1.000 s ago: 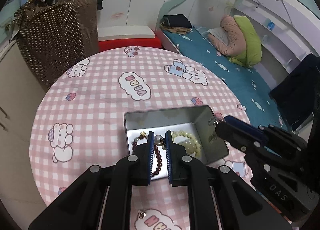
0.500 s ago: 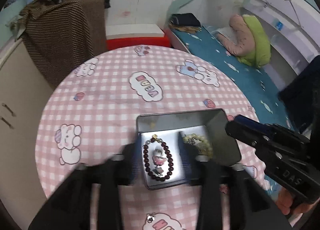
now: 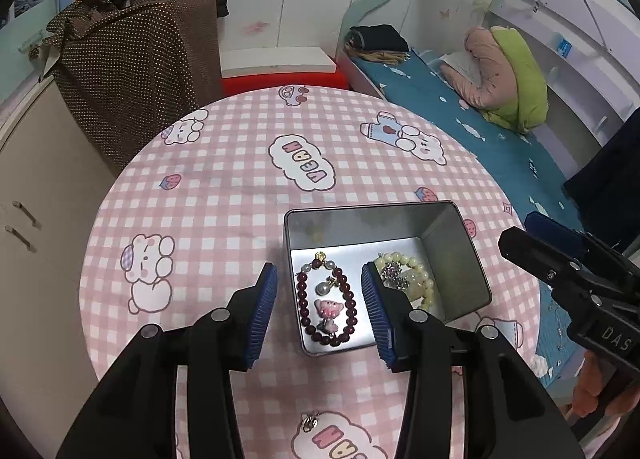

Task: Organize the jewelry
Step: 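Lower both items into the tin and open both grippers, then withdraw both grippers from the tin toward the remaining charms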

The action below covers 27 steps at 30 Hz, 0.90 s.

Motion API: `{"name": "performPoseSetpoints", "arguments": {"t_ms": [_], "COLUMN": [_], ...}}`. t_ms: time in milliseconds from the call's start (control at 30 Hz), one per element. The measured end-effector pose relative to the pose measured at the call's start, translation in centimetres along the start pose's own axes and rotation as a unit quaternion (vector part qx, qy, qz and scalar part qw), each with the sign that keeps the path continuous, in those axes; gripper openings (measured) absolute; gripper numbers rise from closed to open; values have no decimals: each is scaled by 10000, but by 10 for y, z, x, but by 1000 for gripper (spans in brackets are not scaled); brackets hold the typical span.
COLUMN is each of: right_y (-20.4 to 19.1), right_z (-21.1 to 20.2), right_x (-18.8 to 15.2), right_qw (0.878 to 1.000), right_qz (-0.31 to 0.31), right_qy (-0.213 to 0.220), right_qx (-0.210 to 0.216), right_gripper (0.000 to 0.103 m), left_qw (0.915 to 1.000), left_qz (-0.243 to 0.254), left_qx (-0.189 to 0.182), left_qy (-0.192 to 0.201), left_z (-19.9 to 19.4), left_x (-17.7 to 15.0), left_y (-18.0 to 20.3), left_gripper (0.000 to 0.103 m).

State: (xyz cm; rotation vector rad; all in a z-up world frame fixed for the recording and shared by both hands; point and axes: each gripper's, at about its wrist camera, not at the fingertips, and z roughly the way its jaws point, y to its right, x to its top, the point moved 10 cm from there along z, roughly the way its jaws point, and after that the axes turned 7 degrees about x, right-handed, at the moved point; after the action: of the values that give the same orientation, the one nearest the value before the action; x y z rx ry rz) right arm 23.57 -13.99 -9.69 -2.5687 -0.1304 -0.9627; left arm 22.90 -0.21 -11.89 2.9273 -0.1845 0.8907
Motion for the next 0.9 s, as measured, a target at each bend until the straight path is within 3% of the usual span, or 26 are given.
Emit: {"name": "performPoseSetpoints", "arguments": {"t_ms": [567, 633, 800, 900], "right_y": [-14, -16, -13, -10], "right_z": [-25, -28, -35, -40], "right_x": [-20, -23, -34, -43], "right_qw": [9997, 9996, 9981, 9977], "right_qz": [-151, -176, -233, -209], "right_qy": [123, 133, 178, 237], "right_qx": [-167, -171, -539, -595], "right_gripper": [67, 68, 82, 83], "left_qw": [10000, 9999, 9998, 9997], "left_qz": [16, 9, 45, 59], "left_qx": [73, 91, 169, 239], "left_qy": [51, 56, 93, 51], "left_z": [-25, -29, -35, -33], "left_x": [-27, -30, -41, -51], "left_y": [3, 3, 4, 3], "left_gripper": [46, 51, 55, 58]}}
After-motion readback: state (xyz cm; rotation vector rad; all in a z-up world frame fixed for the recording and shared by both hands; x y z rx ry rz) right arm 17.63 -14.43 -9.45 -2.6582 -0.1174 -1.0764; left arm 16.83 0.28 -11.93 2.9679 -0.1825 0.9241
